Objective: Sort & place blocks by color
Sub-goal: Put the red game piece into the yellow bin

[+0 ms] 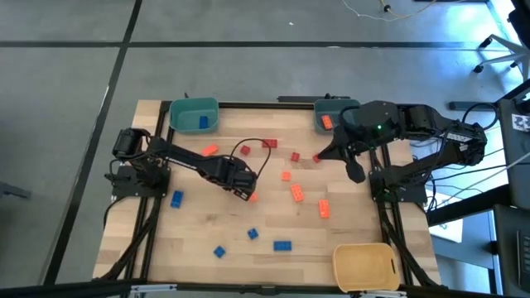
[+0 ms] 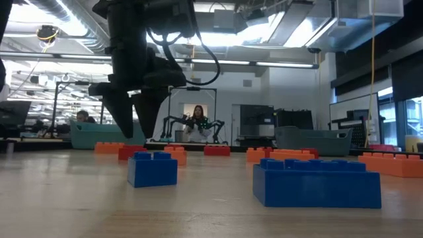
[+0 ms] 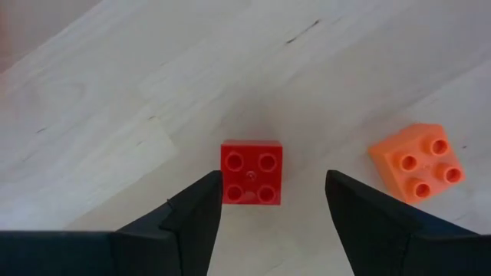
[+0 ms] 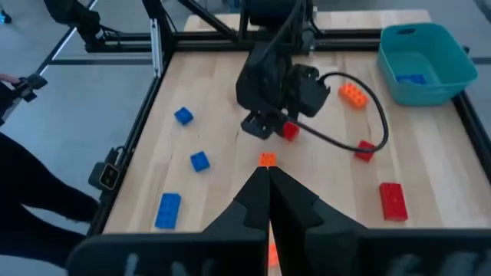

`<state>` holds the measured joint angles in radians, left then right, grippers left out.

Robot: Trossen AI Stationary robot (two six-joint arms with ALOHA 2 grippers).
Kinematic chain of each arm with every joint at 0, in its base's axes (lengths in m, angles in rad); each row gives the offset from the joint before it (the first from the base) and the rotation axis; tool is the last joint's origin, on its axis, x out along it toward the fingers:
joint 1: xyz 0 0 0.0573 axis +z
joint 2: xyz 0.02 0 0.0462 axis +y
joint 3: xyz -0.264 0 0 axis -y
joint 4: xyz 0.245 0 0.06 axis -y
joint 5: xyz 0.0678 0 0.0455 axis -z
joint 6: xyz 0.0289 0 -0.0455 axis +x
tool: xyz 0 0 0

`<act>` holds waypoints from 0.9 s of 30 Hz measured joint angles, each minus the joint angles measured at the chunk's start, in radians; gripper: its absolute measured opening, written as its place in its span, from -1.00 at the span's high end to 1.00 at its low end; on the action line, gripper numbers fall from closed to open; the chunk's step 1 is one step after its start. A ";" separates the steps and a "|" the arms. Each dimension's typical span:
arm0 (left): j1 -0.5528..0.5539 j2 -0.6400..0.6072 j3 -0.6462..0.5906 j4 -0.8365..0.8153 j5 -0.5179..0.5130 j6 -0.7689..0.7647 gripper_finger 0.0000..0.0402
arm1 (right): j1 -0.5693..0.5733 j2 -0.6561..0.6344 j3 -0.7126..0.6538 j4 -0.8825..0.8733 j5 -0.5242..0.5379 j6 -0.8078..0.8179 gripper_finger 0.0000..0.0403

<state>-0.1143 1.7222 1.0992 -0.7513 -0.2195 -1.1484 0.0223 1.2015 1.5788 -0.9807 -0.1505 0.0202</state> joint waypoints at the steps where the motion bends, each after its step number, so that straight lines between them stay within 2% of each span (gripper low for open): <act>1: 0.000 0.000 0.000 0.000 0.000 0.000 -0.13 | 0.000 0.000 0.000 0.001 0.000 -0.002 0.98; 6: 0.001 0.000 0.000 0.000 0.000 0.000 -0.13 | 0.000 0.000 0.000 0.005 0.024 -0.044 0.98; 11: 0.001 0.000 0.000 -0.002 0.000 0.000 -0.13 | 0.000 0.011 0.000 -0.076 0.078 -0.080 0.98; 16: 0.001 0.001 0.000 -0.008 0.000 0.000 -0.13 | -0.001 0.021 0.000 -0.112 0.079 -0.080 0.98; 27: 0.000 0.124 0.003 0.002 0.023 0.009 -0.13 | -0.001 0.022 0.000 -0.109 0.079 -0.076 0.98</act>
<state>-0.1143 1.8466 1.1027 -0.7498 -0.1962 -1.1390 0.0216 1.2232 1.5787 -1.0893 -0.0715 -0.0563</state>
